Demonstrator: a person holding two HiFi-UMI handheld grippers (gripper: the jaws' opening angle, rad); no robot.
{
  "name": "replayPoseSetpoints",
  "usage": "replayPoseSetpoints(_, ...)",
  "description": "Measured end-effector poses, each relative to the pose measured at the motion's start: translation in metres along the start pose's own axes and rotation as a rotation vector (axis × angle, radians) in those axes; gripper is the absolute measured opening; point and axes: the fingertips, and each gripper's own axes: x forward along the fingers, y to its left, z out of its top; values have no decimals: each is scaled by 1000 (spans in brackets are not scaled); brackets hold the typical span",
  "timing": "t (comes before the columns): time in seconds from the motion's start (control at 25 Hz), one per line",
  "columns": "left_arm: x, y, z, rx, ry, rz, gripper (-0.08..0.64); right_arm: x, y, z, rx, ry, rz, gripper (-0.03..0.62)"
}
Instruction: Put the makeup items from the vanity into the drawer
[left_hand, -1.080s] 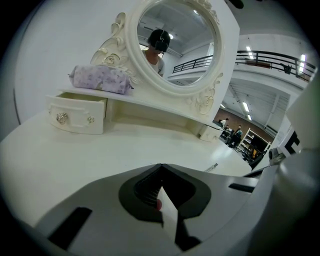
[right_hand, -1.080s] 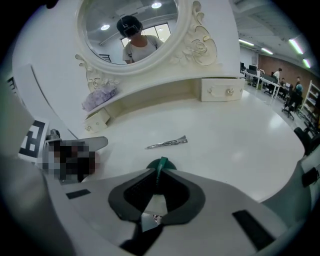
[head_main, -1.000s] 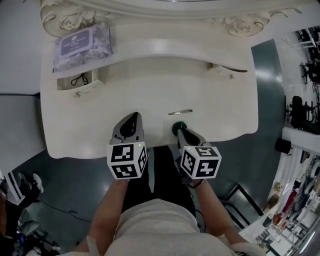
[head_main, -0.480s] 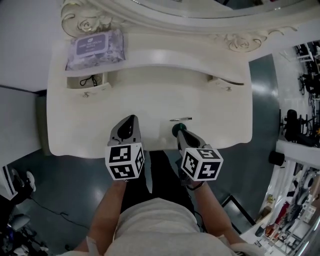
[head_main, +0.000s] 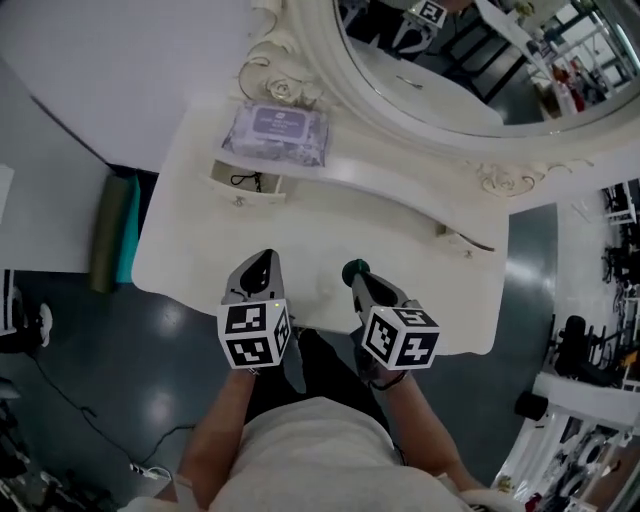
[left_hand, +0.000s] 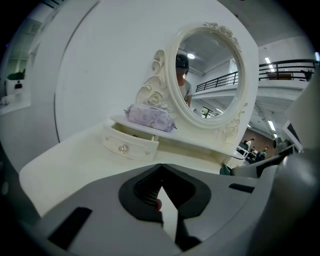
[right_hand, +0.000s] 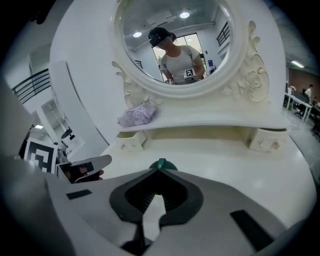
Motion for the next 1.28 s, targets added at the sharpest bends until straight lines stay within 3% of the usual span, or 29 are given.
replayPoseSetpoints(0.4,-52,60,30,-64,-111,183,5,27,82,41,-157,-11,191,21)
replayPoseSetpoints(0.64,-72,82,42,-87,-157,253,5,38,115,54,-221,-8,264,21)
replayPoseSetpoints(1.28,-60,115,64,-102,-158,301,5,75,154,86,-278,24,339,21)
